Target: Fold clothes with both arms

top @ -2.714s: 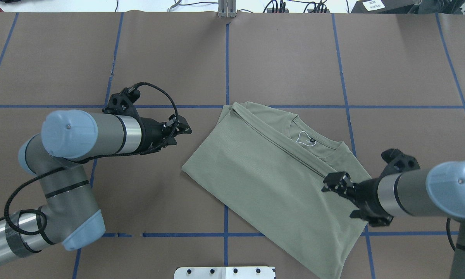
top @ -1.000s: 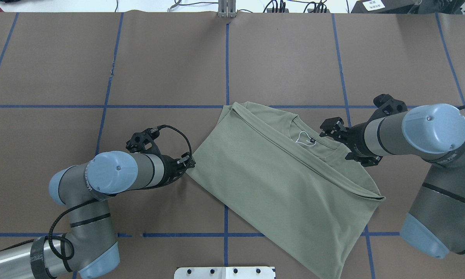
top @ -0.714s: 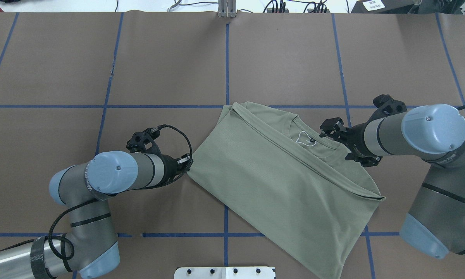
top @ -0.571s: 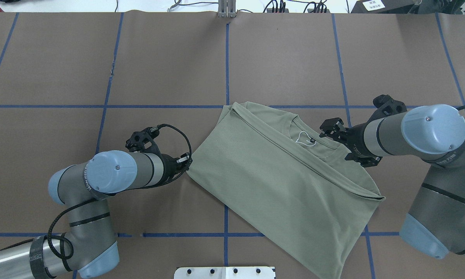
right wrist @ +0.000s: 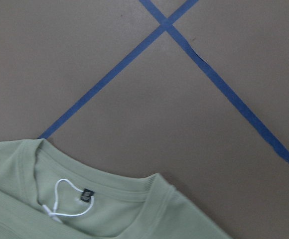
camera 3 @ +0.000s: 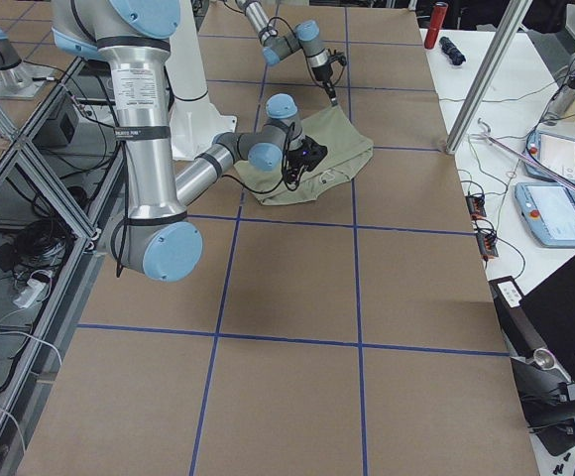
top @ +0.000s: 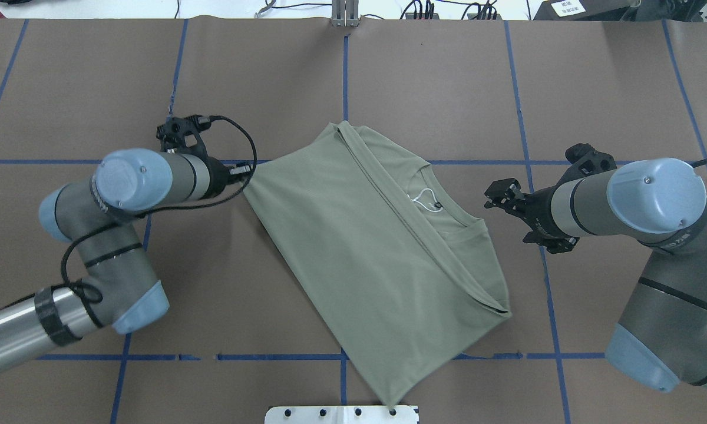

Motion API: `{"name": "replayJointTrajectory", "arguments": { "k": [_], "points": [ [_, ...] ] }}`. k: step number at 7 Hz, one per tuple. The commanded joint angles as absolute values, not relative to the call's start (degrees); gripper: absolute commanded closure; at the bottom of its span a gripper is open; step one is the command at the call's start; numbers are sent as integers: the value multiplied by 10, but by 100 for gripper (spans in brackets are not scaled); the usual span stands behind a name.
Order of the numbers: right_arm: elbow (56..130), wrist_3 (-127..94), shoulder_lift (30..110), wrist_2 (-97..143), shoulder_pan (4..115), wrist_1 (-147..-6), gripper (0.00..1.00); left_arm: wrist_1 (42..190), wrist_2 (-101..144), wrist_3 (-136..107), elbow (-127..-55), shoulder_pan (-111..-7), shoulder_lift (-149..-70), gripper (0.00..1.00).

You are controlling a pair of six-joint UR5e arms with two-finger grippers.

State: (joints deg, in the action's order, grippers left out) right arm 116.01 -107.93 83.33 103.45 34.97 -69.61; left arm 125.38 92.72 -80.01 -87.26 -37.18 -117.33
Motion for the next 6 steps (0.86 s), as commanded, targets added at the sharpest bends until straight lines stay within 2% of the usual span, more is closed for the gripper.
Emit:
{"name": "replayJointTrajectory", "arguments": {
  "k": [1,3,4,5,6],
  "points": [
    [1161,-1079,832,1034,351,-696,0,1320,927,-788,-679,-442,-1315,100],
    [1162,-1080,829,1034,351,-695,0,1399,929,-791,-535,-462,-1405,100],
    [1161,-1080,829,1036,351,-695,0,1430,929,-791,-501,-463,-1416,100],
    [1162,-1080,827,1036,350,-695,0,1430,929,-787,-501,-463,-1415,73],
    [1159,-1079,804,1037,349,-696,0,1433,930,-770,-514,-468,-1398,57]
  ]
}}
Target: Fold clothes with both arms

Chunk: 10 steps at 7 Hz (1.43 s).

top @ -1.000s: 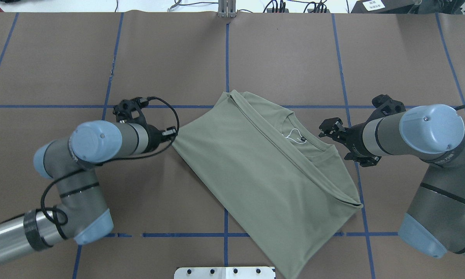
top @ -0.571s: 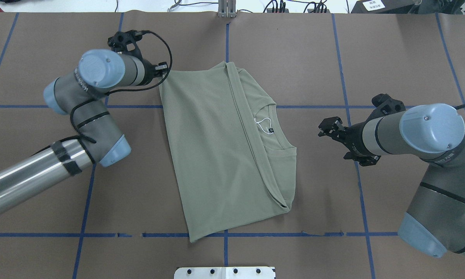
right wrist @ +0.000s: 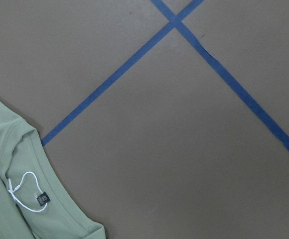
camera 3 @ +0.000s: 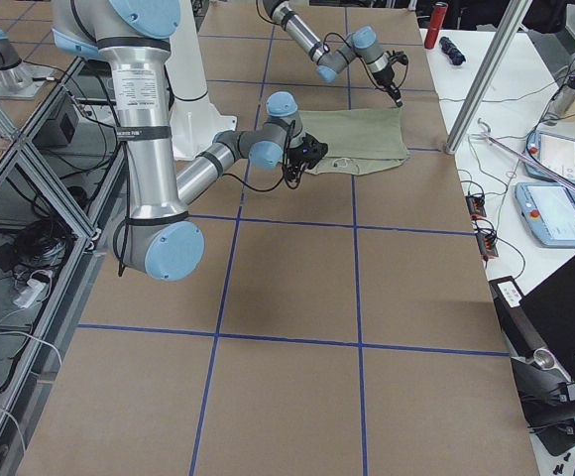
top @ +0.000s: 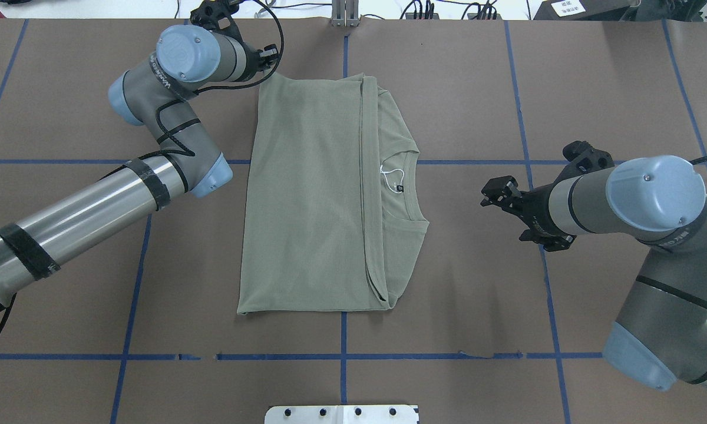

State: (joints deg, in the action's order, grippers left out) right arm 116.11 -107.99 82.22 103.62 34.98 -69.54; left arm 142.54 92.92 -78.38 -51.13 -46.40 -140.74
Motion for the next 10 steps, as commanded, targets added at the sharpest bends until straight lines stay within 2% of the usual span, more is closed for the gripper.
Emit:
{"name": "replayJointTrajectory", "arguments": {
  "k": [1,3,4,5,7,8,9,10],
  "points": [
    [1152,-1079,782,1035,345,-702,0,1432,938,-768,-590,-470,-1338,57],
    [1127,-1058,718,1047,317,-744,0,1433,997,-769,-697,-475,-1259,57],
    [1097,-985,648,1071,296,-821,0,1433,998,-769,-727,-475,-1232,57],
    [1071,-925,603,1080,273,-868,0,1433,999,-770,-730,-475,-1230,57],
    [1034,-801,586,1119,252,-875,0,1433,998,-773,-731,-475,-1222,57],
    [998,-742,549,1154,252,-910,0,1433,999,-774,-731,-475,-1222,57],
    [954,-693,492,1157,251,-972,0,1434,999,-774,-732,-475,-1220,57],
    [939,-633,468,1156,246,-1033,0,1434,999,-774,-731,-475,-1219,57]
  ]
}}
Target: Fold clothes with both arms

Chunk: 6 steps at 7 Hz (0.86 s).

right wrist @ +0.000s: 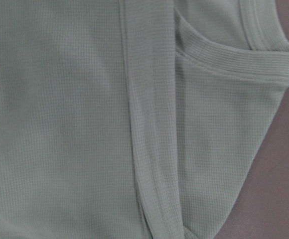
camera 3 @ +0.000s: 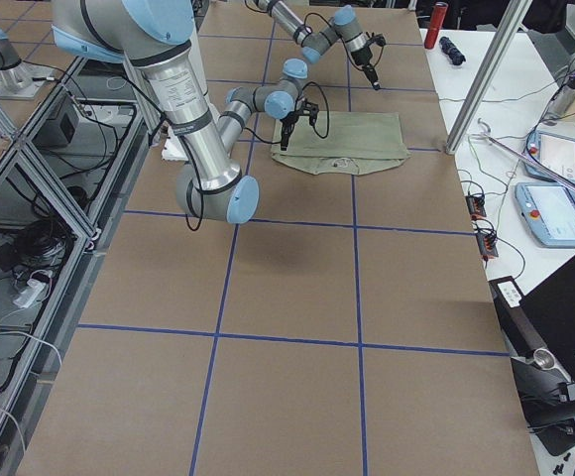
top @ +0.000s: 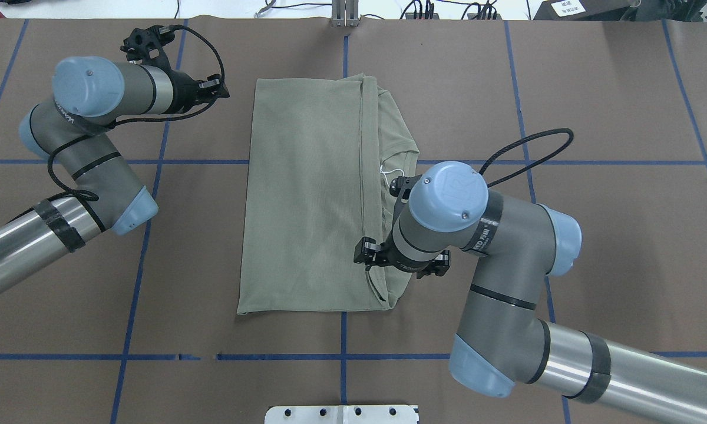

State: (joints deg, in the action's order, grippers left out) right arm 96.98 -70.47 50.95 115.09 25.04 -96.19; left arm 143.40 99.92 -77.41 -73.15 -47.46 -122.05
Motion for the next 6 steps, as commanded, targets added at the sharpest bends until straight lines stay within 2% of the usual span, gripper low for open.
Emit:
{"name": "replayJointTrajectory", "arguments": {
  "k": [1,2,6],
  "points": [
    [936,-620,470,1149,243,-1042,0,1434,999,-775,-732,-475,-1218,57],
    [916,-614,468,1146,241,-1042,0,1434,999,-780,-737,-474,-1218,57],
    [912,-587,490,1147,233,-1043,0,1433,999,-790,-763,-469,-1202,57]
  ]
}}
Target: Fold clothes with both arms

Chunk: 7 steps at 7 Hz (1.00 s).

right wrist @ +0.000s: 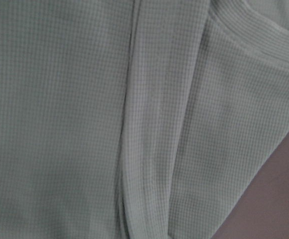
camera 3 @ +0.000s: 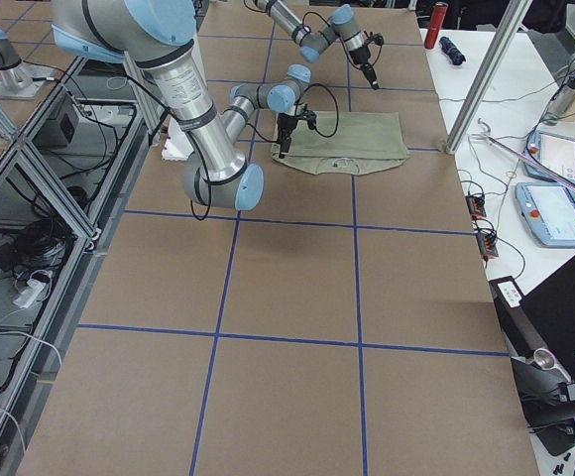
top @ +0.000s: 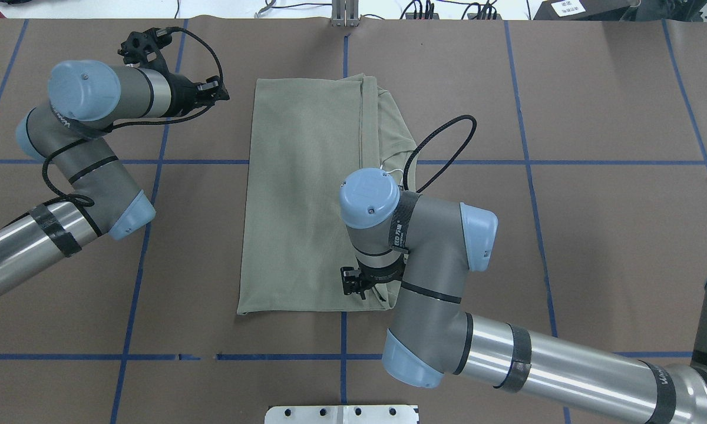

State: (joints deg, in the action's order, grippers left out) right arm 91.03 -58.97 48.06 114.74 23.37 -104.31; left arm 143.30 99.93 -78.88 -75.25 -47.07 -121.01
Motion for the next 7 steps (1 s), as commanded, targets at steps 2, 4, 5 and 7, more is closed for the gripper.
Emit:
{"name": "replayJointTrajectory", "arguments": {
  "k": [2,4,5,7],
  "points": [
    [922,-552,521,1146,250,-1044,0,1433,999,-791,-768,-468,-1198,57],
    [1029,-494,621,1151,280,-1059,0,1428,1011,-794,-782,-468,-1197,57],
    [1050,-492,641,1148,277,-1060,0,1424,1012,-796,-796,-468,-1197,57],
    [1047,-499,630,1146,270,-1060,0,1423,1014,-796,-799,-468,-1194,57]
  ]
}}
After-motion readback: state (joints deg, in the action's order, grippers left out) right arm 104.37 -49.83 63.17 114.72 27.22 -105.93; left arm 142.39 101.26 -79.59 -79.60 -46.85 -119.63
